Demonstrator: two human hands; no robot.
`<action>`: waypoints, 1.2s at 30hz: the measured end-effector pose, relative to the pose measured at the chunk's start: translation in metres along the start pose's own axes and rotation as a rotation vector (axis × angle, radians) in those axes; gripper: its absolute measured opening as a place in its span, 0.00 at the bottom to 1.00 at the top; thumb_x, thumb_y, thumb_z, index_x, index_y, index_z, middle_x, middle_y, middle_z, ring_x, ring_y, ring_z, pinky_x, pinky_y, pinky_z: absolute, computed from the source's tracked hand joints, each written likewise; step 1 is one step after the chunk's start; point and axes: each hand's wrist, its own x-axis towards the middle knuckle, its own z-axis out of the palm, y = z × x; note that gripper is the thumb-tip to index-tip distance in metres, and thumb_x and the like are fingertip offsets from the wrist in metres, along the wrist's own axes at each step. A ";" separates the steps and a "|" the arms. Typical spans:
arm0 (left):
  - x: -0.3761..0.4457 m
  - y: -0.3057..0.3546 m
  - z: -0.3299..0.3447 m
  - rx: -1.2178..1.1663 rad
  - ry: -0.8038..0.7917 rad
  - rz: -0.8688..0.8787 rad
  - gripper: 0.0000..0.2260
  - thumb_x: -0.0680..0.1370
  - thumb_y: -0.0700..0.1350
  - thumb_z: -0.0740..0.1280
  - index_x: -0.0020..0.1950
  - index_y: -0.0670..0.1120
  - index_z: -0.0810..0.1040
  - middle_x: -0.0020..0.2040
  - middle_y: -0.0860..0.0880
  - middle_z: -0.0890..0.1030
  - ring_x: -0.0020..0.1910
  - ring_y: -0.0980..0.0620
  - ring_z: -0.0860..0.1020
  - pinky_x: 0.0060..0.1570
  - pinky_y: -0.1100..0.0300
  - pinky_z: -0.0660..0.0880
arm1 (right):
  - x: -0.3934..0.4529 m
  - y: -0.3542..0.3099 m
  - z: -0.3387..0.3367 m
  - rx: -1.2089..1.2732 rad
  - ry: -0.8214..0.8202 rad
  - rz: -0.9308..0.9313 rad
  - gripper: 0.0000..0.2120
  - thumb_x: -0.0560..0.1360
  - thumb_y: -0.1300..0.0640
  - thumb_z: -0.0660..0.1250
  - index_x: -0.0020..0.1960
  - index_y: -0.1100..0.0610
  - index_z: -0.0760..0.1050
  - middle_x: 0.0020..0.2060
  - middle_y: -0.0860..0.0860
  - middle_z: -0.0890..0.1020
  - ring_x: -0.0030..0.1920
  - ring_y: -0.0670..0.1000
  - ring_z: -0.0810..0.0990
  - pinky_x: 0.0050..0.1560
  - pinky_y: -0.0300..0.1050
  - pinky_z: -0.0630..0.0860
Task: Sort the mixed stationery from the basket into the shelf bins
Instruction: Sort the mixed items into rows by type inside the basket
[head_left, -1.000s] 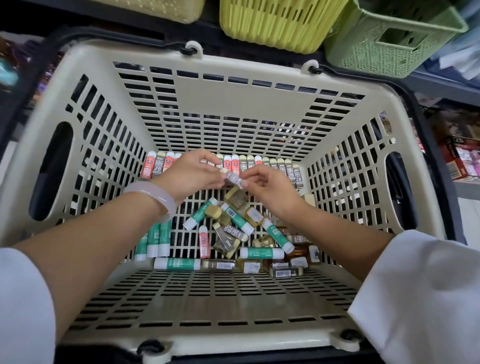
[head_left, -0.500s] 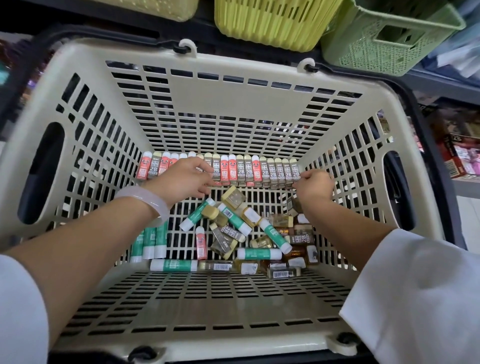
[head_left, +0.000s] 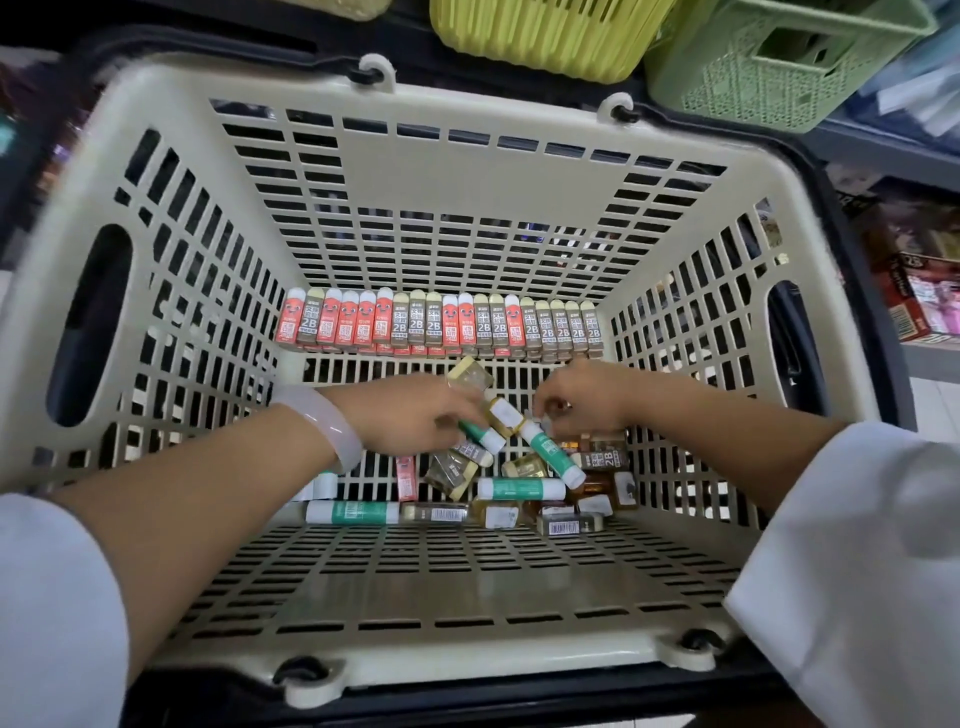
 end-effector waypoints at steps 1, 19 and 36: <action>0.000 0.003 0.002 0.068 -0.129 0.018 0.15 0.80 0.45 0.58 0.67 0.50 0.72 0.72 0.53 0.64 0.65 0.53 0.68 0.68 0.56 0.63 | -0.001 -0.001 0.003 -0.065 -0.040 0.008 0.15 0.74 0.55 0.65 0.60 0.54 0.73 0.54 0.50 0.78 0.55 0.50 0.75 0.61 0.49 0.69; -0.003 -0.007 -0.004 0.203 -0.113 -0.215 0.09 0.79 0.47 0.60 0.52 0.46 0.78 0.49 0.48 0.79 0.47 0.49 0.76 0.48 0.55 0.73 | 0.008 -0.071 0.023 -0.188 0.225 -0.323 0.18 0.77 0.58 0.60 0.66 0.53 0.69 0.60 0.53 0.73 0.58 0.53 0.74 0.51 0.51 0.77; -0.006 -0.017 0.014 0.266 -0.347 -0.312 0.11 0.71 0.42 0.71 0.51 0.46 0.73 0.42 0.53 0.73 0.45 0.50 0.72 0.42 0.58 0.69 | 0.020 -0.072 0.021 0.017 0.300 -0.282 0.13 0.75 0.58 0.61 0.59 0.57 0.73 0.47 0.52 0.72 0.49 0.52 0.73 0.50 0.45 0.73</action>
